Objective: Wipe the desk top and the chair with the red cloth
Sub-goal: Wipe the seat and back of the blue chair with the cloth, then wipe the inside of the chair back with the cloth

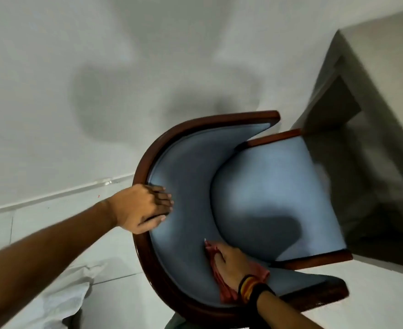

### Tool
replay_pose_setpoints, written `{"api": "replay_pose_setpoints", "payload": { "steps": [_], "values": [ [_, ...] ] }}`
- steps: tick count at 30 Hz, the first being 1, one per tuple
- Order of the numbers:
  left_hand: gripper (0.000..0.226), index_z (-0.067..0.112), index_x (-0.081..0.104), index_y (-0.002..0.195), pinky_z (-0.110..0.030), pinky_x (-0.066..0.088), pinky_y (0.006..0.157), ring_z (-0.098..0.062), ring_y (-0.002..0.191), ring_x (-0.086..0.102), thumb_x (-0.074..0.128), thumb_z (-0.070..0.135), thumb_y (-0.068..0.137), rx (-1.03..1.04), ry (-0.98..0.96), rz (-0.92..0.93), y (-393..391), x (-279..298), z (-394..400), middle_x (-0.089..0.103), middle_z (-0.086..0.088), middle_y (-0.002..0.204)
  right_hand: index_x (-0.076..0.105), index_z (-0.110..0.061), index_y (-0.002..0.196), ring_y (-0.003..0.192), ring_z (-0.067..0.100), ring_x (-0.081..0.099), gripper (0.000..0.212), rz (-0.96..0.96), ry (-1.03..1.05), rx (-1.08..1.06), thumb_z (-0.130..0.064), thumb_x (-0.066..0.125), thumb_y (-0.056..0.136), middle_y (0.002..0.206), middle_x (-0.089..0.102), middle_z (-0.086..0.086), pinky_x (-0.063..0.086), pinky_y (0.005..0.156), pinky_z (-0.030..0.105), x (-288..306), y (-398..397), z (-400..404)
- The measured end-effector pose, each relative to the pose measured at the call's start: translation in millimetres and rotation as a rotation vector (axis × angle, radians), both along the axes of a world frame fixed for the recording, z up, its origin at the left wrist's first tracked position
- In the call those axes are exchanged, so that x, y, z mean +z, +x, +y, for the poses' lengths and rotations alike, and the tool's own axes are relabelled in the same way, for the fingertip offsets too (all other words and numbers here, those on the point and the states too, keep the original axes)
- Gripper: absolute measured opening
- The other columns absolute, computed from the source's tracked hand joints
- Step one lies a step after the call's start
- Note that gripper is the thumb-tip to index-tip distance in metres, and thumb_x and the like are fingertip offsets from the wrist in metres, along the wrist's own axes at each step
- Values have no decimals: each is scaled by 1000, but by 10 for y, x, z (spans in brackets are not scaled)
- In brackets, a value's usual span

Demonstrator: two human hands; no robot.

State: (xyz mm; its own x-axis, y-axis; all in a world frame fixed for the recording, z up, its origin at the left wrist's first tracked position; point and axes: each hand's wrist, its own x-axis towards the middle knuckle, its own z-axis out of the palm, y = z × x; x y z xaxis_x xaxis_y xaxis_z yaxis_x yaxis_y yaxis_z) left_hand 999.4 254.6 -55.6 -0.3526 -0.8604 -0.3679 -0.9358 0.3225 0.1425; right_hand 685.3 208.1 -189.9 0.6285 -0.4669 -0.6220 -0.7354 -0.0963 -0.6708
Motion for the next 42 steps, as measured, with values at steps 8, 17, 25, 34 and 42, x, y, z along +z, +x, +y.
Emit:
{"api": "replay_pose_setpoints", "payload": {
  "steps": [8, 17, 25, 34, 42],
  "values": [
    [77, 30, 55, 150, -34, 46, 119, -12, 137, 60, 73, 64, 83, 1464, 420, 1026, -1877, 367, -338, 64, 6, 148, 53, -2, 139, 121, 28, 62, 48, -595, 1246, -674, -26, 63, 99, 130, 63, 16, 37, 124, 35, 1106, -178, -860],
    [23, -17, 64, 107, -33, 45, 71, -26, 84, 55, 61, 5, 101, 1470, 38, 972, -2976, 1110, -745, 62, -17, 89, 67, -7, 138, 132, 39, 61, 78, -591, 1089, -613, -69, 41, 99, 140, 67, 24, 44, 119, 55, 1804, -1359, -1288],
    [13, 12, 73, 98, -19, 53, 47, -7, 55, 65, 63, 3, 99, 1226, -99, 1048, -4370, 1621, -756, 71, 2, 70, 72, -20, 119, 105, 20, 79, 46, -620, 363, -508, -31, 90, 78, 119, 81, 6, 66, 79, 33, 2460, -3326, -959],
    [9, 6, 74, 102, -23, 59, 53, -12, 56, 64, 66, 3, 98, 946, 23, 1099, -6725, 1777, -1179, 66, -11, 81, 62, -13, 121, 96, 16, 73, 54, -591, -7, -730, 5, 81, 74, 113, 75, 7, 62, 82, 24, 2619, -5846, -803],
    [18, 2, 71, 108, -23, 49, 59, -17, 69, 57, 61, -7, 96, 744, 156, 1232, -8719, 1553, -1932, 65, -9, 84, 74, -16, 105, 89, 16, 68, 34, -448, -253, -1058, 11, 70, 85, 101, 76, 6, 58, 81, 31, 2513, -7882, -1153]
  ]
}}
